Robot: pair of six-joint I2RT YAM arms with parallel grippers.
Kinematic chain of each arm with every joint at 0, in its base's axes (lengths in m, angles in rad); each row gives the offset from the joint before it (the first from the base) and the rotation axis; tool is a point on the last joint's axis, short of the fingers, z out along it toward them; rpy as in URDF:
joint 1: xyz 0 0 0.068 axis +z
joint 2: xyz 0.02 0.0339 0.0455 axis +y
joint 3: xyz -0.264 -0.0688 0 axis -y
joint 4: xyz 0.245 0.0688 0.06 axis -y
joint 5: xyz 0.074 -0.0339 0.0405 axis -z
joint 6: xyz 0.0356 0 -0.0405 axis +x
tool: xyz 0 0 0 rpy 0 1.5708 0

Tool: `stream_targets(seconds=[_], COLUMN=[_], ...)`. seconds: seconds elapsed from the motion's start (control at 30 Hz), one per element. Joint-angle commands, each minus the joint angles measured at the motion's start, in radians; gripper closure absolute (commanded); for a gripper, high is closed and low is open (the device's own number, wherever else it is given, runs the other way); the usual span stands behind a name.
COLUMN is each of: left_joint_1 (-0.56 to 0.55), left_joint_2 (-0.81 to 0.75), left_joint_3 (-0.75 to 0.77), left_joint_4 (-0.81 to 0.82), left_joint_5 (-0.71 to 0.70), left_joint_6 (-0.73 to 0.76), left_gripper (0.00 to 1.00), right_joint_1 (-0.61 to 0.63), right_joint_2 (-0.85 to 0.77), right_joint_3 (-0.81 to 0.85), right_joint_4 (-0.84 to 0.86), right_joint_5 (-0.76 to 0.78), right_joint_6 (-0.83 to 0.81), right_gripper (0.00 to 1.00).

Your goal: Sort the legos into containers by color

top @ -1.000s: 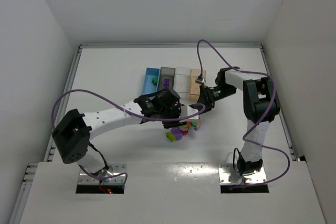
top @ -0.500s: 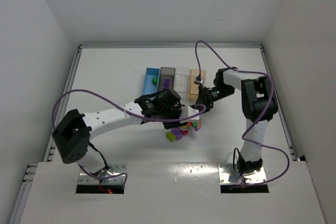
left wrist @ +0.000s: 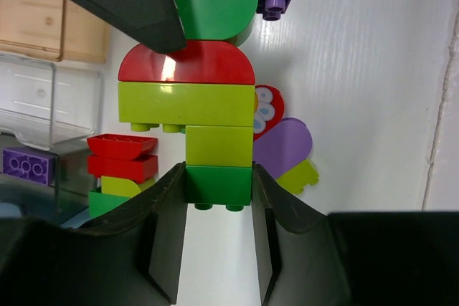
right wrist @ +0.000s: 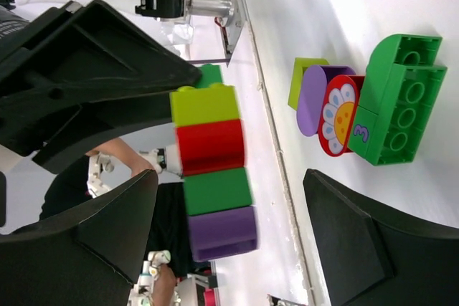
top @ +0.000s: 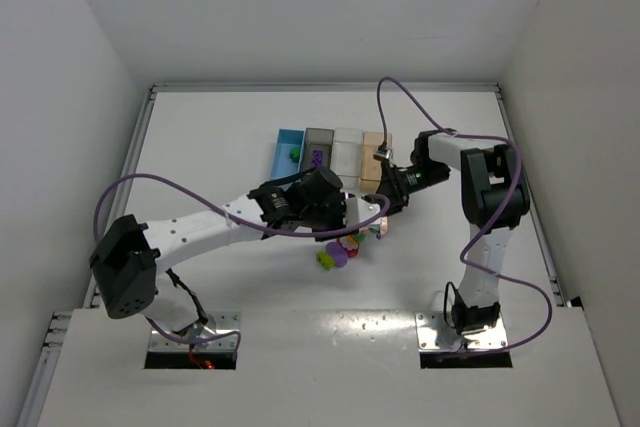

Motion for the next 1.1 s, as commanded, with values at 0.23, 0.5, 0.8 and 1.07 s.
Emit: stream_targets(seconds=[0.23,0.5,0.8,1.07], left_joint_1=[-0.012,-0.003,-0.003,0.019], left_joint_2=[-0.026,-0.026,-0.126,-0.198], left_joint_3=[0.046,0.017,-0.138,-0.214], left_joint_4=[0.054,0.074,0.074,0.074], left_joint_5=[-0.055,-0.087,-0.097,-0.106], left_joint_6=[0.010,0.021,-0.028,-0.037], left_gripper=[0.75,0.76,0.76,0.77], right_joint_1=[0.023,0.032,-0.037,-0.093], right_joint_2=[-0.029,-0.019,-0.030,-0.039], right_joint_3=[0.010,0.019,0.032,0.022], right_joint_4=[-0.001,-0.073,-0.092,-0.092], right_joint_5=[-0.033,-0.033,-0.056,-0.056], right_joint_6=[-0.042,-0.111,-0.130,-0.130], right_gripper=[0.47,1.00,1.00,1.00])
